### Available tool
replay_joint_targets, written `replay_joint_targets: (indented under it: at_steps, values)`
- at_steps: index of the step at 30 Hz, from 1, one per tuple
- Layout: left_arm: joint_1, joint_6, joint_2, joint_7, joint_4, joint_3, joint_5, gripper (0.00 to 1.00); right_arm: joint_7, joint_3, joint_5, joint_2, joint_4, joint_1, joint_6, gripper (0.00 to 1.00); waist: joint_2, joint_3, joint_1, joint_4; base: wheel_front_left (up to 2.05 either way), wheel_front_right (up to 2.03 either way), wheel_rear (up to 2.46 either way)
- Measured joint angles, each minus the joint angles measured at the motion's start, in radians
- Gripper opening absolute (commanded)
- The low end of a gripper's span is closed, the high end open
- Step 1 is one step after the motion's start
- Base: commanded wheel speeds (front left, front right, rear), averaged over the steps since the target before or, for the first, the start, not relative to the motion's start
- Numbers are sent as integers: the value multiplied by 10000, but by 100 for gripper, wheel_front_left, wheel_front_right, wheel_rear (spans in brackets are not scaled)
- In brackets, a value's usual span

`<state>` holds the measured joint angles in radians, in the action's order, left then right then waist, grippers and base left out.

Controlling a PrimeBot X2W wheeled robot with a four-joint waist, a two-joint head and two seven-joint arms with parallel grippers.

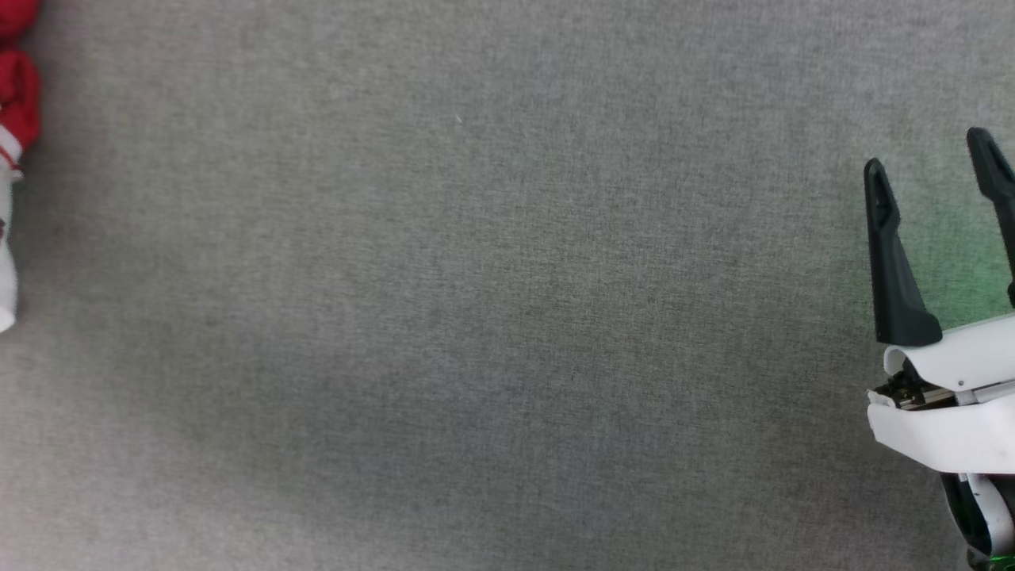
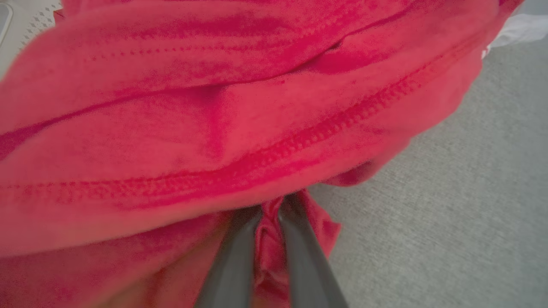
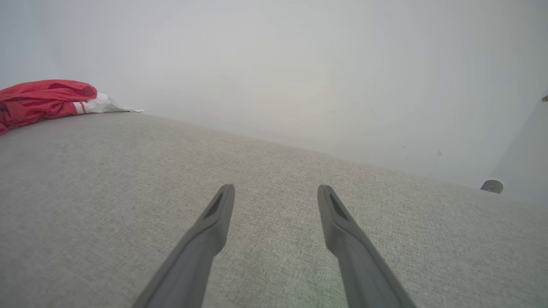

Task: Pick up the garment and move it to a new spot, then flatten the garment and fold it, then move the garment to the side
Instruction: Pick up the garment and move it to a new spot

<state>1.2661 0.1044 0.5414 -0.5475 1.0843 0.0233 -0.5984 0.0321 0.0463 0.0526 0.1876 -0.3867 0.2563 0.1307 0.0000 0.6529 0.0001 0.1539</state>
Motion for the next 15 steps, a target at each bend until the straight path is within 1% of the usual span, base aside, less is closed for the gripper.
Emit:
replay_joint_targets:
  at_steps: [3, 7, 9, 15]
  values:
    - [162, 92, -44, 324, 98, -138, 13, 0, 109, 4, 69, -56, 219, -102, 0, 100, 0, -303, 0, 66, 0, 0, 0]
    - [376, 186, 36, 769, 35, -447, 173, 0, 251, 92, 100, -125, 575, -269, 0, 100, 0, -846, 0, 180, 0, 0, 0]
    - [401, 194, -31, 1016, -36, -593, 182, 0, 330, 105, 165, -151, 767, -417, 0, 100, 0, -1169, 0, 251, 0, 0, 0]
    - [439, 232, -224, 1471, -683, -1411, 157, 0, 560, 234, 341, -355, 1384, -825, 0, 100, 0, -2270, -1, 499, 0, 0, 0]
